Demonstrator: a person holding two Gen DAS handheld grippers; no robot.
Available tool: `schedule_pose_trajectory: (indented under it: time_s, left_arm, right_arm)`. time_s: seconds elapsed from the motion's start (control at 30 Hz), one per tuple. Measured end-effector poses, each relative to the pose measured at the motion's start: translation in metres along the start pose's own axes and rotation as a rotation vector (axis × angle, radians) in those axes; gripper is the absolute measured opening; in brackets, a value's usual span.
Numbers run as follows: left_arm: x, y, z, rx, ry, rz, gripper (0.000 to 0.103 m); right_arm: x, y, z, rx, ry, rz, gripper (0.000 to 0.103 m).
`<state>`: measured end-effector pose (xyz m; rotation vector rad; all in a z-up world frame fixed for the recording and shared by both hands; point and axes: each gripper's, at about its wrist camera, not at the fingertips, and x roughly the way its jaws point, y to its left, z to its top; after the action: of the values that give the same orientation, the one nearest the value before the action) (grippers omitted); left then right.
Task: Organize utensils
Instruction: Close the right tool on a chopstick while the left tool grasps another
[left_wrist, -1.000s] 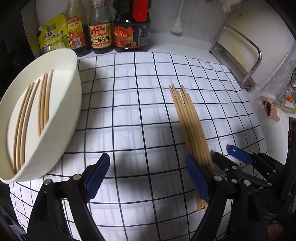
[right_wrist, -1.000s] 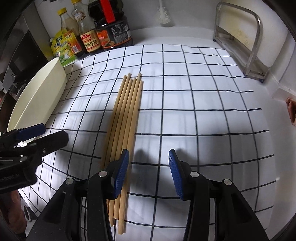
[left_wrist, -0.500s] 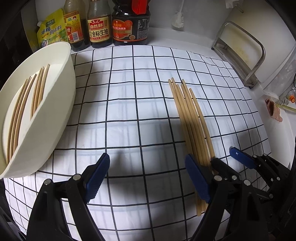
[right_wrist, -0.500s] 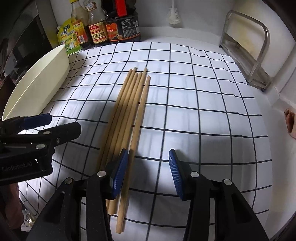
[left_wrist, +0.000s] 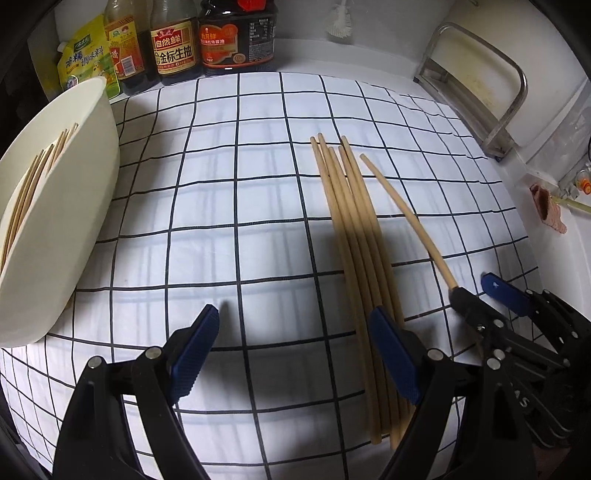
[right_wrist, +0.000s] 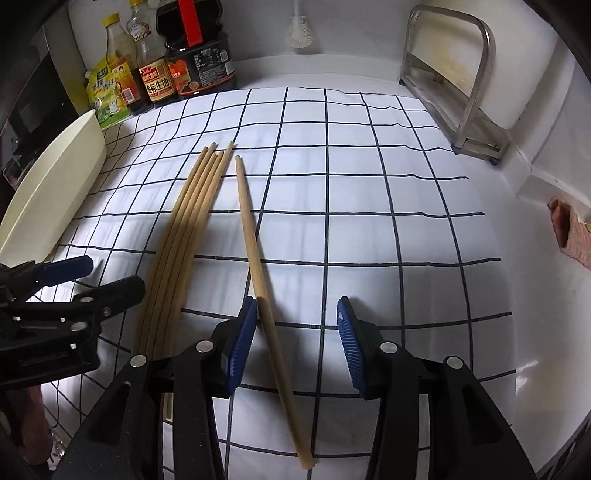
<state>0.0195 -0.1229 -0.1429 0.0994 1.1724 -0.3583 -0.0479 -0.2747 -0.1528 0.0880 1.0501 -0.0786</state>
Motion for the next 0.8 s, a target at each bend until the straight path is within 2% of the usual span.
schedule_pose_trajectory:
  time_s: [0.27,0.4,0.5,0.63,0.73,0.8]
  left_arm:
    - [0.004,0.001,-0.001,0.0,-0.008,0.042,0.083]
    - [0.006,0.002,-0.001,-0.001,-0.01,0.065,0.088]
    - [0.009,0.0,0.002,0.01,-0.009,0.115,0.089]
    - [0.01,0.004,0.006,-0.01,-0.017,0.119,0.089]
    - [0.009,0.002,0.006,-0.001,-0.026,0.107,0.083]
    - [0.007,-0.001,0.007,0.015,-0.037,0.099,0.066]
  right_arm:
    - [0.003,0.002,0.001,-0.015,-0.006,0.009,0.043]
    - [0.005,0.003,0.004,-0.028,-0.01,0.007,0.046]
    - [0.007,0.004,0.006,-0.039,-0.014,-0.003,0.047]
    - [0.009,0.007,0.007,-0.068,-0.02,-0.017,0.047]
    - [0.01,0.011,0.006,-0.094,-0.024,-0.017,0.046]
    - [0.009,0.013,0.006,-0.105,-0.025,-0.009,0.039]
